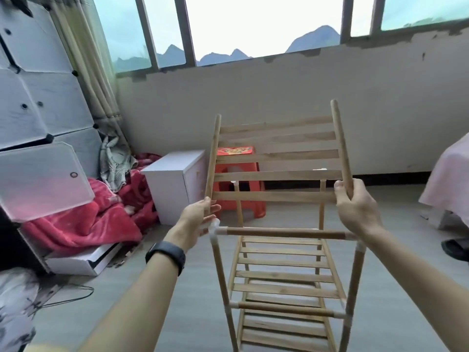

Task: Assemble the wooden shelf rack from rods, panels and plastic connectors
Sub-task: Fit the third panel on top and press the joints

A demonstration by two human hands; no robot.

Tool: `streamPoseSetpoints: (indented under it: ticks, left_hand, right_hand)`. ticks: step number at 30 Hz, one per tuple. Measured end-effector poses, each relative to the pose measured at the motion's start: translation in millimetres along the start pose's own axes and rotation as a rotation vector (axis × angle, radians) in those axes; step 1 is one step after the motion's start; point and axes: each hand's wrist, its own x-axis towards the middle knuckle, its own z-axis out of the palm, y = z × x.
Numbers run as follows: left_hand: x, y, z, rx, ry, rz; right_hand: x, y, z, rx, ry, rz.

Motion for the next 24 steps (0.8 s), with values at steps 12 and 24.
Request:
streamPoseSetpoints:
  ticks: [12, 24]
  left_hand:
    - [17, -30, 12, -0.329, -0.148, -0.201]
    - [16, -37, 16, -0.388, -0.085, -0.157]
  right_hand:
    - [21, 35, 8, 0.009, -0.036, 0.208]
    - [25, 36, 11, -0.053, -0.124, 0.193]
